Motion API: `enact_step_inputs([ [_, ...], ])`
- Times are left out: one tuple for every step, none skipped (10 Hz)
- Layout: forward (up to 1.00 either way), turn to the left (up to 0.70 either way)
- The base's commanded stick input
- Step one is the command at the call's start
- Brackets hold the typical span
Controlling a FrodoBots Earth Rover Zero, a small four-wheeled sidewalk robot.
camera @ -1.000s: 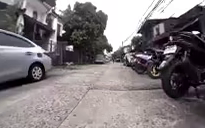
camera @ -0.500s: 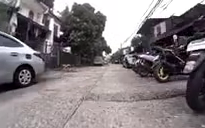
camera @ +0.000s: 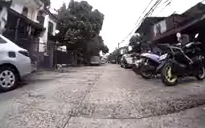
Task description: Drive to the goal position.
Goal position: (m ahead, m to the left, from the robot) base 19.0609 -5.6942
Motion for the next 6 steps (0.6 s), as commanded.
enact_step_inputs([
  [1.00, 0.00],
  [1.00, 0.00],
  [1.00, 0.00],
  [1.00, 0.00],
  [1.00, 0.00],
  [1.00, 0.00],
])
